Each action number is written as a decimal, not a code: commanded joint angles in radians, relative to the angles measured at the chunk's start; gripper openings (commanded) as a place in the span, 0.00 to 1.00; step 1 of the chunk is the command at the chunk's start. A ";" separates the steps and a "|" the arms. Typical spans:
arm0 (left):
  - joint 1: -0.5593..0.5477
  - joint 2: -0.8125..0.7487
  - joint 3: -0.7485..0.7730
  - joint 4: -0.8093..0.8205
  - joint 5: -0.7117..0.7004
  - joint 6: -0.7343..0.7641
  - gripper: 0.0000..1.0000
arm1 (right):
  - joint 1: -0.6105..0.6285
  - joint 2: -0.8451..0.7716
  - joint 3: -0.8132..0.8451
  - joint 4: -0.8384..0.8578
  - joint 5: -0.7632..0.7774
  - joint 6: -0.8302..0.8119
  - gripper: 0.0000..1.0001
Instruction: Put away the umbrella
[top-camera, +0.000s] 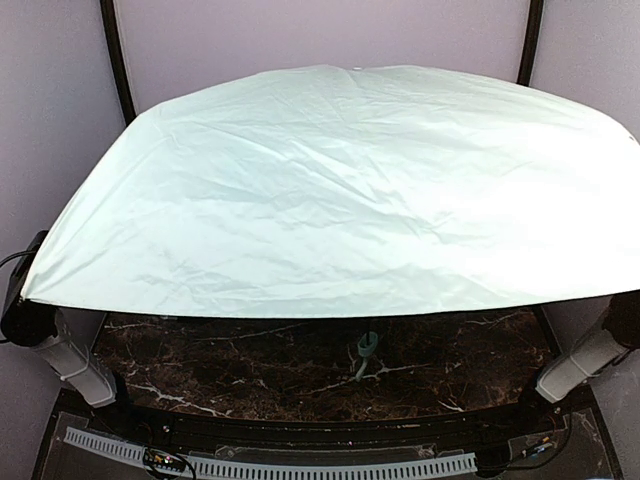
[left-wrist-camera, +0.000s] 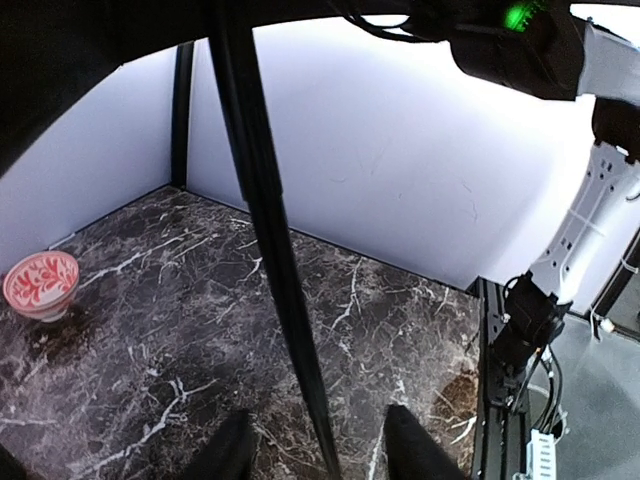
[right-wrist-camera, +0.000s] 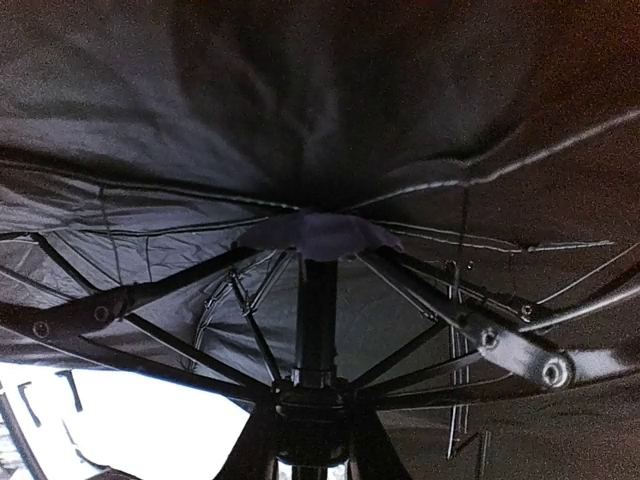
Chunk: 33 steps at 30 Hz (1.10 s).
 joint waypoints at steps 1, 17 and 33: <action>-0.003 -0.017 -0.017 0.019 0.044 0.027 0.53 | -0.002 -0.049 0.040 0.113 -0.034 0.087 0.00; 0.015 0.014 -0.039 0.123 0.285 -0.001 0.11 | 0.000 0.003 0.137 0.290 -0.129 0.311 0.00; -0.006 -0.016 -0.064 0.174 0.096 -0.078 0.00 | 0.000 -0.102 -0.086 0.136 0.094 0.073 0.61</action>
